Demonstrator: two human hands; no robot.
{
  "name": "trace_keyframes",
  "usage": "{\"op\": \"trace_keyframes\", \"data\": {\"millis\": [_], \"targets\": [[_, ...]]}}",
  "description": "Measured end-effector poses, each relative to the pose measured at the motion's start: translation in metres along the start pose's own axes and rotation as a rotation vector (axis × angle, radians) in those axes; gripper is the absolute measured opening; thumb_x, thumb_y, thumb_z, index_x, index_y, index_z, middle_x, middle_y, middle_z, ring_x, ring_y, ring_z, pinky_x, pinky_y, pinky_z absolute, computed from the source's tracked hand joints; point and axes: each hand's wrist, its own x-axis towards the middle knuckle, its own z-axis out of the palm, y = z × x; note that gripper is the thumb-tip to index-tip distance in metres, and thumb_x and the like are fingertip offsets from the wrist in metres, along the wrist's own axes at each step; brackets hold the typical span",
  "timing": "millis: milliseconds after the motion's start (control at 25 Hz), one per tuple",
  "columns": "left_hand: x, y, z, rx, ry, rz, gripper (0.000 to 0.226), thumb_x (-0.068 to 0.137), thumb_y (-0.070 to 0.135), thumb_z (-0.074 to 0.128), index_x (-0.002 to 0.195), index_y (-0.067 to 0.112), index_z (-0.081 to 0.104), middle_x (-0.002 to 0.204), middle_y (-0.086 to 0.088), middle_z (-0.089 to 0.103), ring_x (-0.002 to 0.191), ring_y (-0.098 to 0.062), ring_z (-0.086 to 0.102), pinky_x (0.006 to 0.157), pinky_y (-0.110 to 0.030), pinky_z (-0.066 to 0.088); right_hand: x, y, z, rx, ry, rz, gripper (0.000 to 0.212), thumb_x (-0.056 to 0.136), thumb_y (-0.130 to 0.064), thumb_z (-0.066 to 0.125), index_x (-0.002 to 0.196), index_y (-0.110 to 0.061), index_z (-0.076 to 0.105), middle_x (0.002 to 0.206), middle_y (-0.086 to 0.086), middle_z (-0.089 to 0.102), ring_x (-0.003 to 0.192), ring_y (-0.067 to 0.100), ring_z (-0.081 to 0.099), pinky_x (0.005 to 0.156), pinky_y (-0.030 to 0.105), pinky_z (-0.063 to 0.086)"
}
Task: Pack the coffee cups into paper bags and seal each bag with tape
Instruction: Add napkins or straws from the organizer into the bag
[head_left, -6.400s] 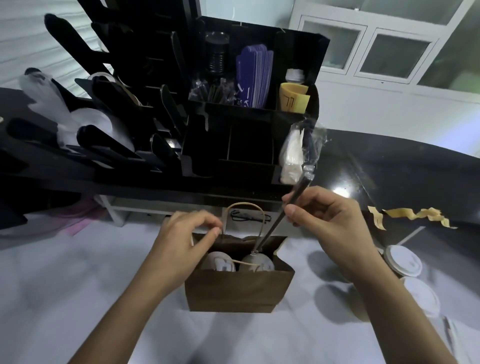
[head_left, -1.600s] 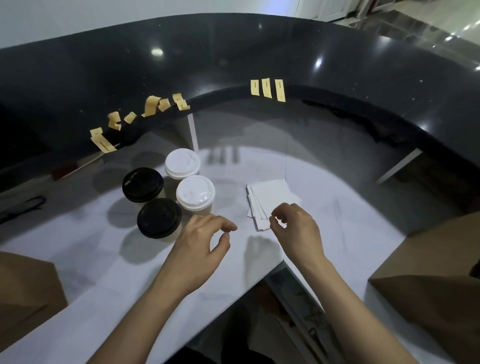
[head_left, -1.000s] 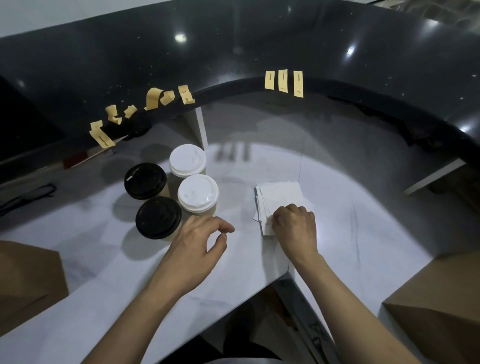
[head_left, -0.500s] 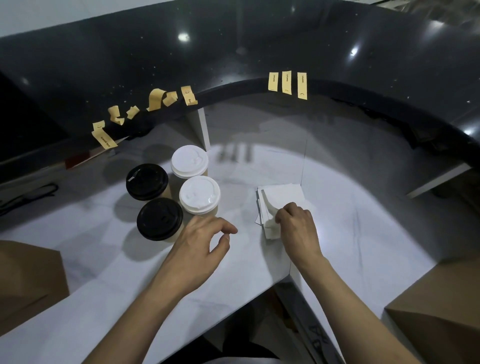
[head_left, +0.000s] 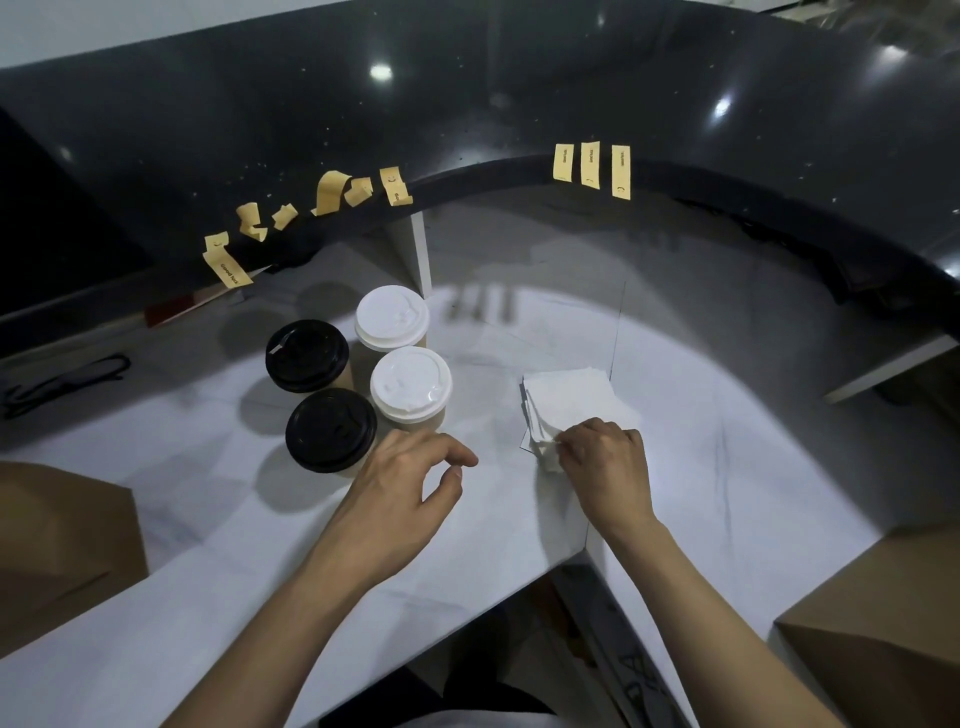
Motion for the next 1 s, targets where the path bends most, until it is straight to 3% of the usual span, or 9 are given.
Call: {"op": "trace_keyframes", "data": {"millis": [120,240,440,520,600,760,840,1000], "targets": [[-0.001,0.001,0.000,-0.002,-0.003,-0.001,0.020,0.097,0.022,0.058,0.106,0.037,0.068,0.106,0.027,0.062,0.113,0.002,0.049,0.092,-0.006,0.032,0.000,0.000,-0.006,0.071,-0.032,0.049,0.008,0.081,-0.012,0.076,0.074,-0.017,0.075,0.074,-0.002,0.067,0.071,0.027,0.063,0.071,0.039,0.043],[-0.002,0.002,-0.002,-0.004,-0.005,-0.002,0.020,0.097,0.022,0.058,0.107,0.037,0.068,0.106,0.026,0.062,0.114,0.002,0.049,0.093,-0.006,0.032,-0.003,-0.003,-0.021,0.199,-0.009,0.056,0.007,0.090,-0.014,0.072,0.085,-0.015,0.076,0.080,-0.001,0.068,0.075,0.023,0.062,0.072,0.038,0.047],[-0.005,0.005,-0.004,-0.022,0.013,-0.005,0.020,0.097,0.021,0.058,0.107,0.036,0.068,0.106,0.026,0.063,0.113,0.002,0.050,0.093,-0.006,0.032,-0.008,-0.026,-0.066,0.481,0.053,0.162,0.010,0.096,-0.017,0.065,0.096,-0.025,0.070,0.088,-0.013,0.066,0.085,0.008,0.059,0.073,0.021,0.044],[-0.006,0.007,-0.006,-0.041,0.021,0.001,0.022,0.097,0.019,0.059,0.108,0.036,0.067,0.106,0.025,0.063,0.112,0.004,0.050,0.092,-0.006,0.032,-0.009,-0.043,-0.088,0.669,-0.035,0.199,0.019,0.096,-0.016,0.064,0.105,-0.033,0.066,0.089,-0.011,0.065,0.085,0.006,0.060,0.070,0.014,0.045],[-0.007,0.010,-0.009,-0.058,0.034,0.008,0.026,0.096,0.018,0.060,0.114,0.037,0.065,0.109,0.025,0.062,0.112,0.004,0.049,0.093,-0.009,0.034,-0.010,-0.061,-0.108,0.800,-0.153,0.161,0.028,0.094,-0.011,0.062,0.106,-0.036,0.063,0.087,-0.006,0.062,0.079,0.007,0.058,0.066,0.018,0.047],[-0.014,0.015,-0.020,-0.081,0.052,0.029,0.052,0.093,0.032,0.066,0.140,0.042,0.047,0.135,0.030,0.048,0.127,0.002,0.040,0.106,-0.021,0.035,-0.011,-0.090,-0.131,0.932,-0.336,-0.011,0.031,0.091,0.003,0.060,0.109,-0.022,0.063,0.079,0.000,0.060,0.067,0.015,0.052,0.066,0.028,0.046],[-0.020,0.017,-0.027,-0.059,0.032,0.057,0.059,0.091,0.039,0.068,0.144,0.044,0.042,0.142,0.030,0.043,0.135,-0.002,0.033,0.109,-0.024,0.031,-0.010,-0.101,-0.135,1.008,-0.406,-0.065,0.031,0.092,0.007,0.060,0.111,-0.017,0.062,0.077,0.004,0.060,0.063,0.017,0.052,0.062,0.033,0.045],[-0.038,0.013,-0.044,-0.101,0.103,0.019,0.010,0.096,0.036,0.063,0.107,0.035,0.064,0.104,0.025,0.060,0.113,-0.005,0.048,0.091,-0.024,0.040,-0.010,-0.125,-0.137,1.137,-0.398,-0.052,0.026,0.095,0.002,0.065,0.110,-0.018,0.064,0.079,0.012,0.060,0.070,0.021,0.055,0.064,0.028,0.046]]}}
